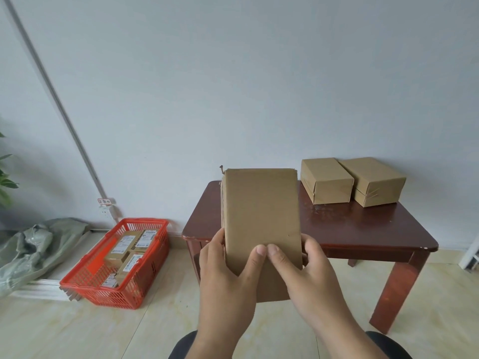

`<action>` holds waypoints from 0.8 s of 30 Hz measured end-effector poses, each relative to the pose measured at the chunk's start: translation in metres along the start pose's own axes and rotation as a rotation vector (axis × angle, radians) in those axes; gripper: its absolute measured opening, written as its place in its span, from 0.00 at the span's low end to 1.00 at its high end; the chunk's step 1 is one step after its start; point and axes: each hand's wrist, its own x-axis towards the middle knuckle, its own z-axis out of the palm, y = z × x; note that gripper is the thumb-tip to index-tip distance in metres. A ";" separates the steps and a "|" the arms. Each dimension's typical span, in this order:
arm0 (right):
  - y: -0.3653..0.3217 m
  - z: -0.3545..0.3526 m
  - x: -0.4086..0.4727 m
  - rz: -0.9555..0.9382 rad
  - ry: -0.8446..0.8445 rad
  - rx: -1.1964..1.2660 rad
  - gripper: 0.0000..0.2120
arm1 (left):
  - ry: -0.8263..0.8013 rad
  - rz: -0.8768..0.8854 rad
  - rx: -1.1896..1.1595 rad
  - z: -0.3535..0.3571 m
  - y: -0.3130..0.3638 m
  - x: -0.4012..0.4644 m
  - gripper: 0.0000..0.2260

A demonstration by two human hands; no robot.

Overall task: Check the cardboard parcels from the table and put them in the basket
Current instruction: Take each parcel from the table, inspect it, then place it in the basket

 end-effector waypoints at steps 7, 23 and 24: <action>-0.002 -0.001 -0.001 0.001 0.073 0.028 0.27 | -0.021 -0.003 -0.005 0.005 -0.009 -0.006 0.29; -0.007 0.002 -0.005 -0.059 0.043 -0.010 0.25 | 0.000 0.013 -0.058 0.001 0.001 -0.005 0.31; -0.003 0.002 -0.006 -0.065 0.050 -0.039 0.27 | 0.004 -0.008 -0.082 0.000 0.004 -0.003 0.29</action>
